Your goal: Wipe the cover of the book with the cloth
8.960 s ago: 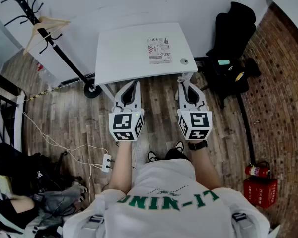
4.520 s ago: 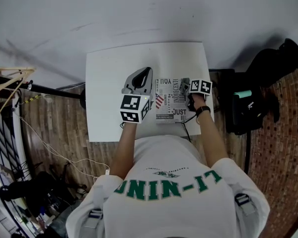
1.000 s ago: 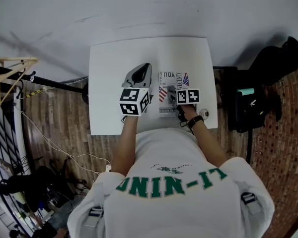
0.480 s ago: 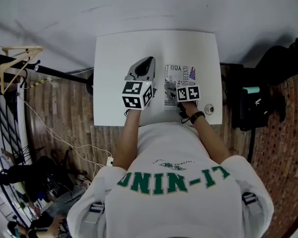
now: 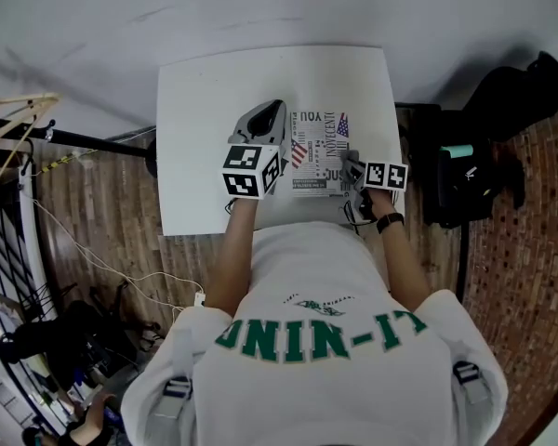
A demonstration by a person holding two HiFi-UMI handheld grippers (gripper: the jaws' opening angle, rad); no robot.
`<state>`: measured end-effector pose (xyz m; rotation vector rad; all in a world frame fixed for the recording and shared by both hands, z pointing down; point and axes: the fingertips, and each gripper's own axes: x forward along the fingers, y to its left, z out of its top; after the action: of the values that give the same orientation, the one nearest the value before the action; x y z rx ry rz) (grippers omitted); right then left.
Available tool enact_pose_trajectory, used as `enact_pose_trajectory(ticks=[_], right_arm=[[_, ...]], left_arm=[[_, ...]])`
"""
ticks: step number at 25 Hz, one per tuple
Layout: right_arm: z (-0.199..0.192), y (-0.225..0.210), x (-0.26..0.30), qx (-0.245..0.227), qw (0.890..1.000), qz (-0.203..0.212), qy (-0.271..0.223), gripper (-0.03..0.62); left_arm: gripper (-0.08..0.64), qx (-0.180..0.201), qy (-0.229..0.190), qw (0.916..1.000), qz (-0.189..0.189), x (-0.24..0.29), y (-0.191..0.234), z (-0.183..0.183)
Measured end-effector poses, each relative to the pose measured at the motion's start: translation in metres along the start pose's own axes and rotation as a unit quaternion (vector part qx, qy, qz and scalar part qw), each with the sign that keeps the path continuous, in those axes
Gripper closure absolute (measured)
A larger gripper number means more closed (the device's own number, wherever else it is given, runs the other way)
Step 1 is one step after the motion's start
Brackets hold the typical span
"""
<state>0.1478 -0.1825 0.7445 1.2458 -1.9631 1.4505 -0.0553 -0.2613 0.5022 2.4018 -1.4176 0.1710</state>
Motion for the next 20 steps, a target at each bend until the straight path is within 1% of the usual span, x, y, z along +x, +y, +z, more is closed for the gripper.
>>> enact_pose_trajectory(ticks=[3, 5, 6, 9, 12, 14, 16, 18, 20], right_arm=[[0.0, -0.002, 0.001, 0.001, 1.0, -0.012, 0.001, 0.545], [-0.002, 0.003, 0.002, 0.002, 1.0, -0.02, 0.013, 0.545], [-0.004, 0.014, 0.004, -0.005, 1.0, -0.012, 0.023, 0.545], [-0.012, 0.064, 0.016, -0.048, 0.996, 0.048, 0.056, 0.545], [-0.024, 0.106, 0.035, -0.065, 0.991, 0.087, 0.082, 0.545], [-0.034, 0.126, 0.05, -0.076, 0.987, 0.099, 0.105, 0.545], [-0.047, 0.139, 0.062, -0.104, 0.981, 0.102, 0.13, 0.545], [-0.061, 0.144, 0.071, -0.126, 0.975, 0.102, 0.154, 0.545], [-0.07, 0.144, 0.075, -0.127, 0.972, 0.105, 0.167, 0.545]], left_arm=[[0.543, -0.001, 0.0, 1.0, 0.001, 0.0, 0.0, -0.001], [0.543, -0.003, 0.0, 1.0, 0.004, -0.001, 0.001, -0.002], [0.543, -0.003, 0.0, 1.0, 0.006, -0.002, 0.002, -0.002], [0.543, -0.003, 0.0, 0.9999, 0.012, -0.005, 0.005, -0.001], [0.543, -0.003, -0.003, 0.9998, 0.02, -0.011, 0.011, 0.001], [0.543, -0.003, -0.005, 0.9996, 0.028, -0.015, 0.016, 0.003], [0.543, -0.002, -0.007, 0.9994, 0.035, -0.019, 0.02, 0.005], [0.543, -0.001, -0.008, 0.9992, 0.039, -0.022, 0.023, 0.005], [0.543, -0.001, -0.008, 0.9991, 0.042, -0.024, 0.025, 0.005]])
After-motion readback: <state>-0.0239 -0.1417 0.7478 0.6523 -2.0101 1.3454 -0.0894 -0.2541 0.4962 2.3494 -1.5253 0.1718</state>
